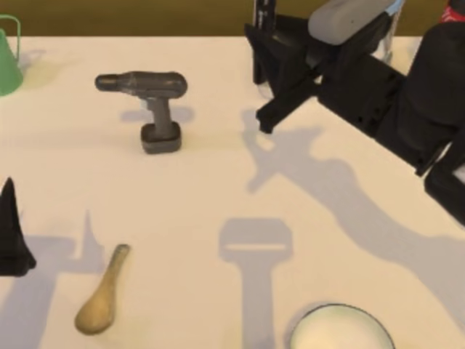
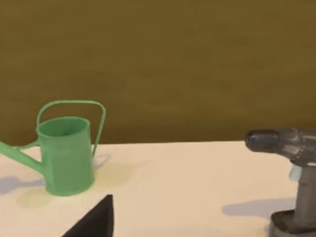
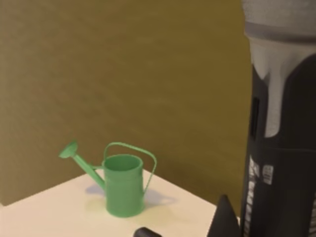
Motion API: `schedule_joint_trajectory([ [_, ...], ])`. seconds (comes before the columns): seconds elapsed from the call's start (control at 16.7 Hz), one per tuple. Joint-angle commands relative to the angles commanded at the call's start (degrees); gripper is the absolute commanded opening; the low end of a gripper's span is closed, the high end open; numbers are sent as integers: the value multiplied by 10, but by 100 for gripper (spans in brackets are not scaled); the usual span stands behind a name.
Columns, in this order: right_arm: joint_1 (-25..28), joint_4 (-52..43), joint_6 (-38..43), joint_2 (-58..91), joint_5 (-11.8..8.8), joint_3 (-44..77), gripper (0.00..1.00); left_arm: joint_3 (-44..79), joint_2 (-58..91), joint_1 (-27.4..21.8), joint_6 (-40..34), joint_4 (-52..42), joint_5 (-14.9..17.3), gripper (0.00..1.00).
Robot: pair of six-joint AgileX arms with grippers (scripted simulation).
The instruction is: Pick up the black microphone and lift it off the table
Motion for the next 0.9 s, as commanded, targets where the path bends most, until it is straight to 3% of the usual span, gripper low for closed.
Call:
schedule_joint_trajectory([
  [0.18,0,0,0,0,0,0,0,61,92,-33,5,26,48,100],
  [0.66,0,0,0,0,0,0,0,298,450,-145,25,145,212,100],
  [0.9,0,0,0,0,0,0,0,383,580,-189,34,185,275,100],
])
